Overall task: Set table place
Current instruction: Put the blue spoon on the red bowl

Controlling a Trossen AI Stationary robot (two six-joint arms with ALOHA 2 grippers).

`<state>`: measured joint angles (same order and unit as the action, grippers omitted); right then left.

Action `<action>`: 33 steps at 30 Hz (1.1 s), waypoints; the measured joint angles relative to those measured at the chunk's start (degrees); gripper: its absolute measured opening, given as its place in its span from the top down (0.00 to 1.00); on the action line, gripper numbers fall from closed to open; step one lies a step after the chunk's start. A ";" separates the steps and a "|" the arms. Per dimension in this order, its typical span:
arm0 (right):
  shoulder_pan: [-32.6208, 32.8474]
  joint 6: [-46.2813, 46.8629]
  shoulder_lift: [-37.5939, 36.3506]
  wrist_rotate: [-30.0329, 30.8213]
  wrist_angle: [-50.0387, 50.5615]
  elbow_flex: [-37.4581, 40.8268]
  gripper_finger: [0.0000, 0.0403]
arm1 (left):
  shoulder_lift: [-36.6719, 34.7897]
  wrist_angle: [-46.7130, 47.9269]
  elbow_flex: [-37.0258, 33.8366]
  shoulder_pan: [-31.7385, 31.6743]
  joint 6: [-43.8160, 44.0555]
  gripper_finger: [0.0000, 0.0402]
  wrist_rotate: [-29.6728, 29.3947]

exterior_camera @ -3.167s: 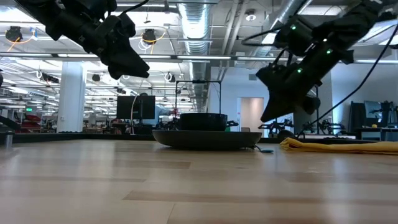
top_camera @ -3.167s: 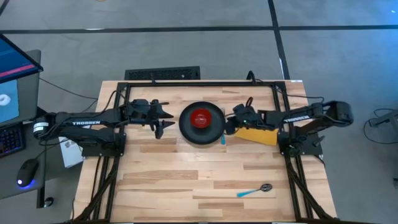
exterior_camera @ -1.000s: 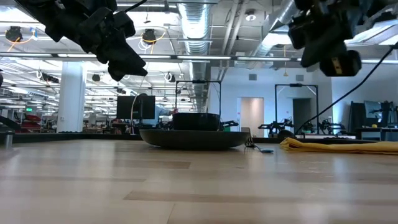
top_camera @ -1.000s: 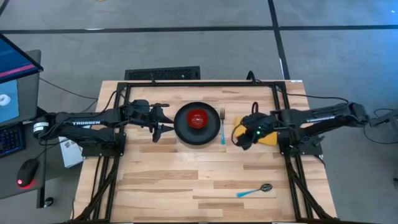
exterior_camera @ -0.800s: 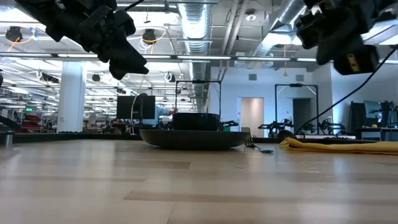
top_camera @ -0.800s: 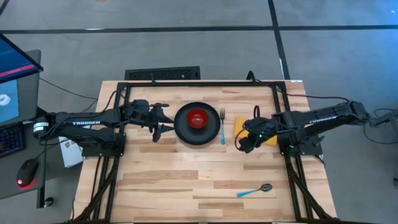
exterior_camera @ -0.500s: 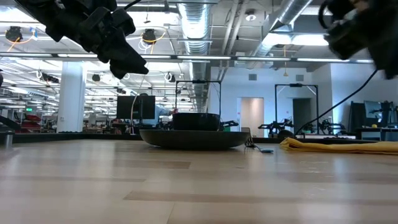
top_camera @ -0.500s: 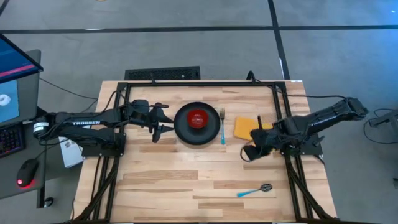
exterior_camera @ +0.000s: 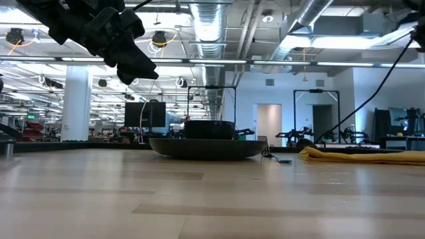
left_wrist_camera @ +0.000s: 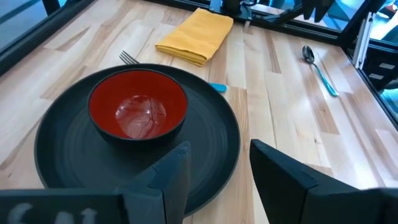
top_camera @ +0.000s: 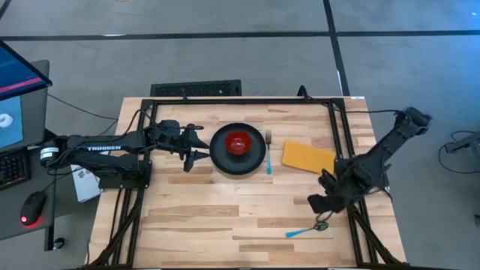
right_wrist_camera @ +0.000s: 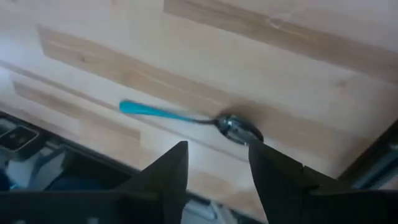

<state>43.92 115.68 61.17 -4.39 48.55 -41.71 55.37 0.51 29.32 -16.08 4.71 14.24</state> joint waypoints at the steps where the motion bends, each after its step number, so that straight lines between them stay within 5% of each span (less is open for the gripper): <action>1: 1.31 0.27 0.73 1.40 -0.25 0.00 0.51 | 0.00 0.00 0.00 0.00 0.03 0.61 0.00; 12: 11.30 17.78 11.82 2.73 -3.06 0.02 0.54 | 0.00 0.00 0.00 0.00 3.23 0.61 0.02; 23: 12.27 18.01 22.86 1.21 -8.93 0.02 0.58 | 0.00 0.02 0.00 0.00 4.68 0.61 0.01; 33: 12.33 17.48 24.43 1.83 -14.29 0.04 0.61 | 0.00 0.02 -0.01 0.00 6.10 0.61 0.00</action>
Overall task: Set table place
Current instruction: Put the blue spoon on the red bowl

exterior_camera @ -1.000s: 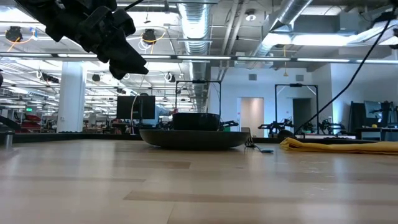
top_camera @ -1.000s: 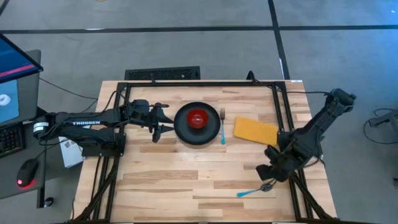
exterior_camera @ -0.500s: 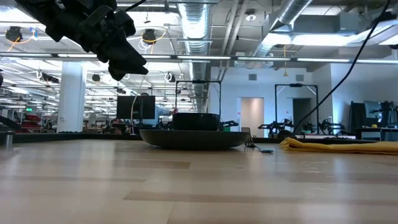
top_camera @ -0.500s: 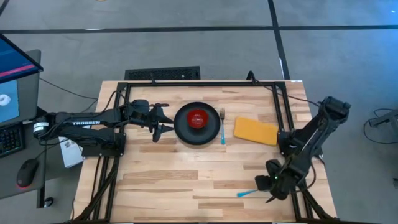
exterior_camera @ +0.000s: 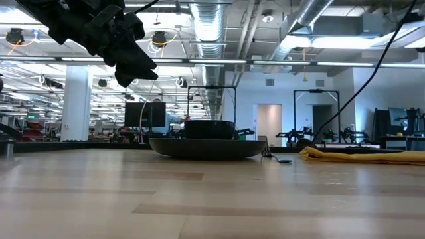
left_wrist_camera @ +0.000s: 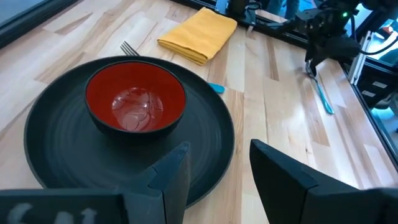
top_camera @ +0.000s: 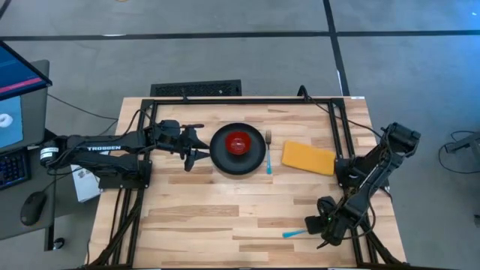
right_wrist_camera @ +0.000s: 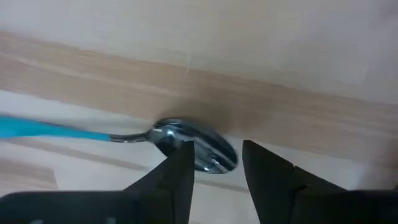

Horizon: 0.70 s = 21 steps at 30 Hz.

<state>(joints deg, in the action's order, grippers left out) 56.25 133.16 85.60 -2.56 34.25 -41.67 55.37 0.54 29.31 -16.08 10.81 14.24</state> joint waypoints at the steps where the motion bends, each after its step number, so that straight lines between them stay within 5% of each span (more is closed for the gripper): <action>1: 0.00 0.00 0.00 0.19 -0.11 -0.02 0.61 | 0.00 -0.01 0.01 0.00 0.00 0.61 0.00; 12: -0.01 -0.10 -0.02 1.41 -5.50 2.44 0.78 | 0.00 0.65 -0.01 -0.01 0.00 0.61 -0.45; 21: 0.00 -1.69 4.43 1.95 -12.56 2.72 0.82 | 0.00 2.78 -0.01 -0.02 0.95 0.61 -1.75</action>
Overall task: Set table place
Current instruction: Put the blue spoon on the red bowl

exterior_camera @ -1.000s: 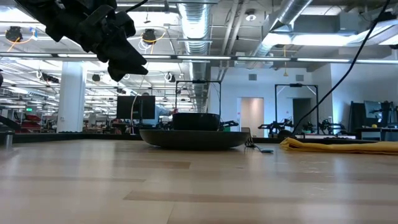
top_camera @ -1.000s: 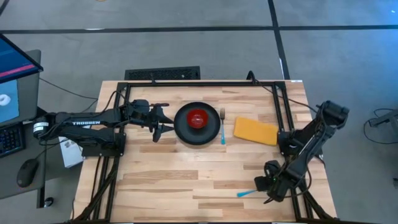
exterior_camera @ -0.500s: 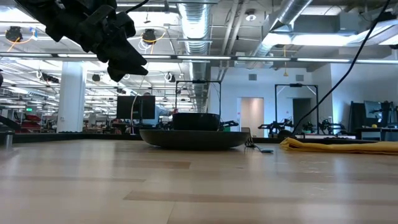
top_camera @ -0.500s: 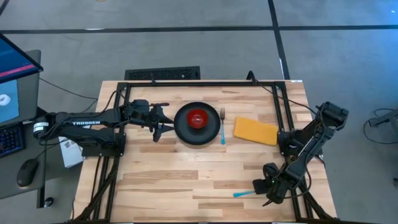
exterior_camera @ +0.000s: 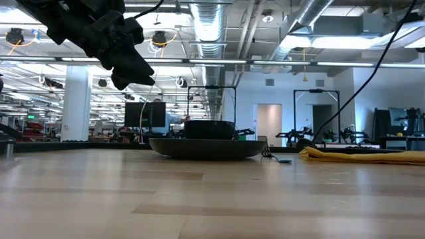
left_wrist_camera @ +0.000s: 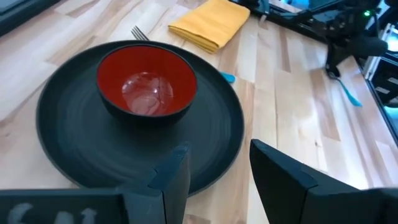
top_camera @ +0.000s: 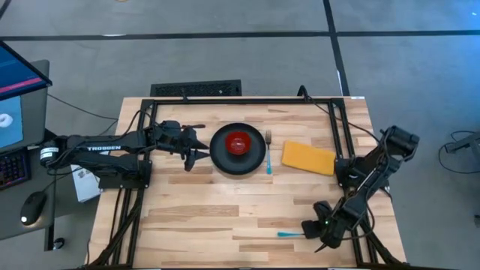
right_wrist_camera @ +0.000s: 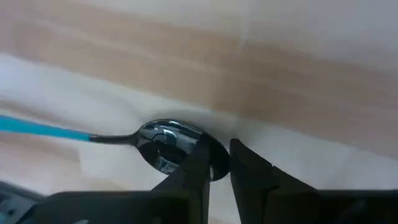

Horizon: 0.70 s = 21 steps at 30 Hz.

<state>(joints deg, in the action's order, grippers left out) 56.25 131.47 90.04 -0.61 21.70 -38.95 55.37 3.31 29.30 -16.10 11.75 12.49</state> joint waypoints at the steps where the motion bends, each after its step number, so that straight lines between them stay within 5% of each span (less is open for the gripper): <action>1: 0.01 -0.22 0.32 0.61 -1.10 -0.03 0.84 | 0.00 -0.04 0.00 0.00 0.02 0.61 -0.29; 5: 0.02 -2.26 0.75 3.07 -4.14 -0.21 0.94 | 0.00 -0.11 0.00 0.00 0.06 0.61 -1.46; 11: -0.04 -4.03 0.98 8.92 -5.13 -0.03 0.95 | 0.00 -0.08 0.00 0.00 0.10 0.61 -2.79; 21: -2.15 -12.33 1.44 29.89 -2.27 0.45 0.97 | 0.00 -3.67 0.00 0.00 1.53 0.61 -1.83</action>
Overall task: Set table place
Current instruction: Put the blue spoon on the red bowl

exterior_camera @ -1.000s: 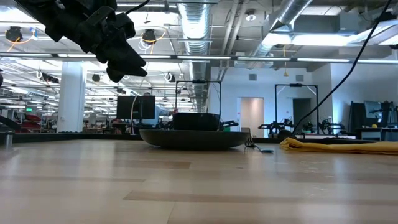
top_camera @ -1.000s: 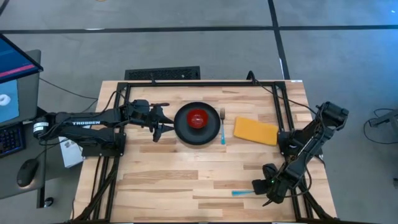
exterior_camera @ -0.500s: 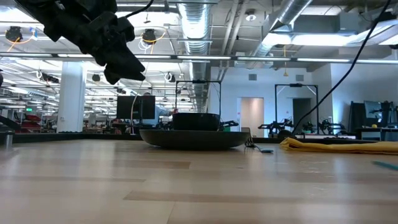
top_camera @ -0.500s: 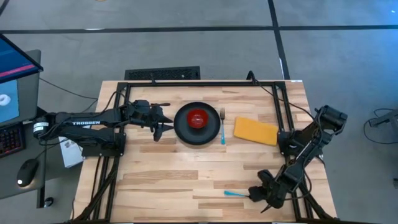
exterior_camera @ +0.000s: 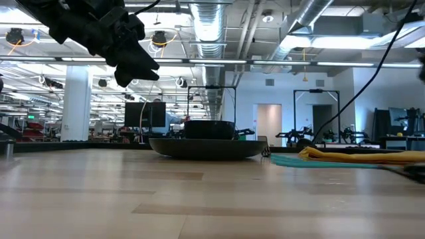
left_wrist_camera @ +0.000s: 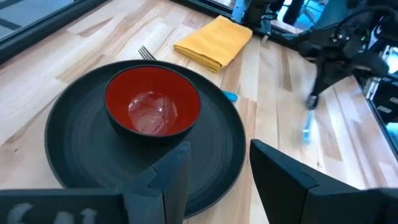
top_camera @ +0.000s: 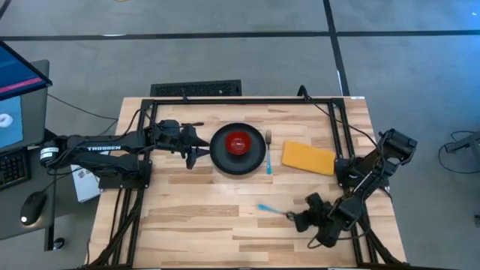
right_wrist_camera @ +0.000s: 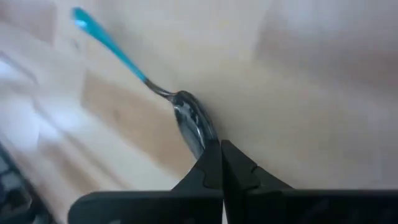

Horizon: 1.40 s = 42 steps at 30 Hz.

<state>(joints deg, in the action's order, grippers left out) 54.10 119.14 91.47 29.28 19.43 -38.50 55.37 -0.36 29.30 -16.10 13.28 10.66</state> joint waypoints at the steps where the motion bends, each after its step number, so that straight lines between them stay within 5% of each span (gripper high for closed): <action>1: -0.91 -2.05 0.03 1.69 0.64 0.02 0.98 | 0.00 -0.22 0.00 0.00 0.39 0.61 0.02; 14: -17.15 -34.36 -4.51 2.02 -5.88 0.00 0.98 | 0.00 -0.48 0.00 0.00 1.12 0.61 1.40; 25: -29.90 -61.17 -14.78 1.66 -9.78 -0.81 0.98 | 0.00 -0.81 0.00 0.02 0.42 0.61 16.07; 42: -44.96 -87.11 -7.83 -1.79 -12.35 -13.00 0.98 | 0.00 -7.08 0.00 0.00 3.95 0.61 10.03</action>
<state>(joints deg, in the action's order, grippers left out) 9.14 32.04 83.64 27.49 7.07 -51.50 55.37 -7.44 29.30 -16.10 17.23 20.69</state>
